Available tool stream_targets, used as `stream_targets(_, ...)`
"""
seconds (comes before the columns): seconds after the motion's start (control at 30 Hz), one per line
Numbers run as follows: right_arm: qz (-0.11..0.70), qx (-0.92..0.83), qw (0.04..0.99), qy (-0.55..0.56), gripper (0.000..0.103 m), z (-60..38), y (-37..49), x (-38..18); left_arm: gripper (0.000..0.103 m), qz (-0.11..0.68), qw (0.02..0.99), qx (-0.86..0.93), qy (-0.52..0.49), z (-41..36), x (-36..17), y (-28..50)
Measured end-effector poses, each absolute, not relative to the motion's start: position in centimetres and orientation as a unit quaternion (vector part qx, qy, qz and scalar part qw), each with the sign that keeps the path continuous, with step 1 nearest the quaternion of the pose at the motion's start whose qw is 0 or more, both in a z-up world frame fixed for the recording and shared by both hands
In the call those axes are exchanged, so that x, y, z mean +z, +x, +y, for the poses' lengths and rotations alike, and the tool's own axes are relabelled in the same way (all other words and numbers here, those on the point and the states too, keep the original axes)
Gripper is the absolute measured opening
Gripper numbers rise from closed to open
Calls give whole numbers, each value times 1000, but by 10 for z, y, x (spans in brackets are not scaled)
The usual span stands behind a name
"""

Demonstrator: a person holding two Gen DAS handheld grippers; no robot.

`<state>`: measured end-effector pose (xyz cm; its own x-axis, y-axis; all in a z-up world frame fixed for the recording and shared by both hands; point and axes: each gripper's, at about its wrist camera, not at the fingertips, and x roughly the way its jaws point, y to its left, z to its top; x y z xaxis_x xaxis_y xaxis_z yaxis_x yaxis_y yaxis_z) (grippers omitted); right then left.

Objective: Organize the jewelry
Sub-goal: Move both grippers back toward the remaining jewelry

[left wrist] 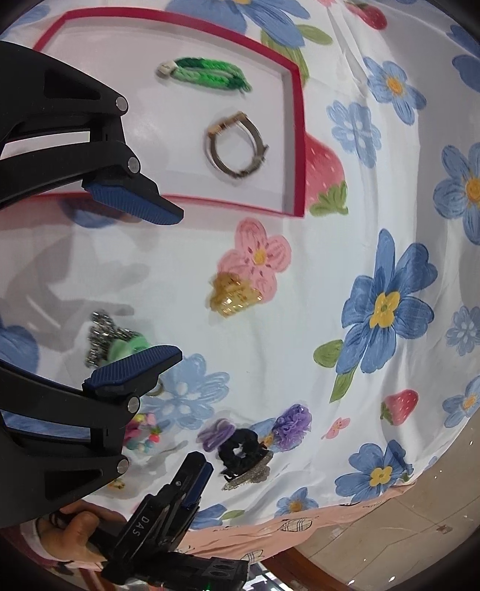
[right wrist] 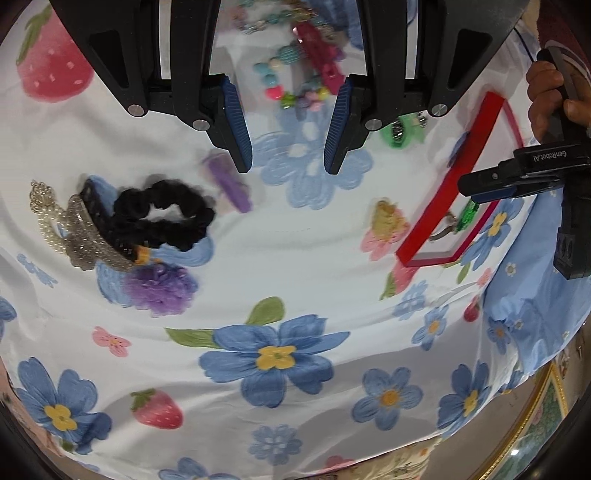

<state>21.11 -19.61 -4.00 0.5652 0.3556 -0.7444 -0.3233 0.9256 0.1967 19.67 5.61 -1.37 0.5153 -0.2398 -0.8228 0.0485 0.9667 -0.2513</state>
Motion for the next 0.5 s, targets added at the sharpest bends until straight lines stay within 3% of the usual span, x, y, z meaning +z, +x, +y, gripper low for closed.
stream_targets(0.5,449,159,879,22,42,-213,243,-68,64,513,852,-66,-78,31,-56,264)
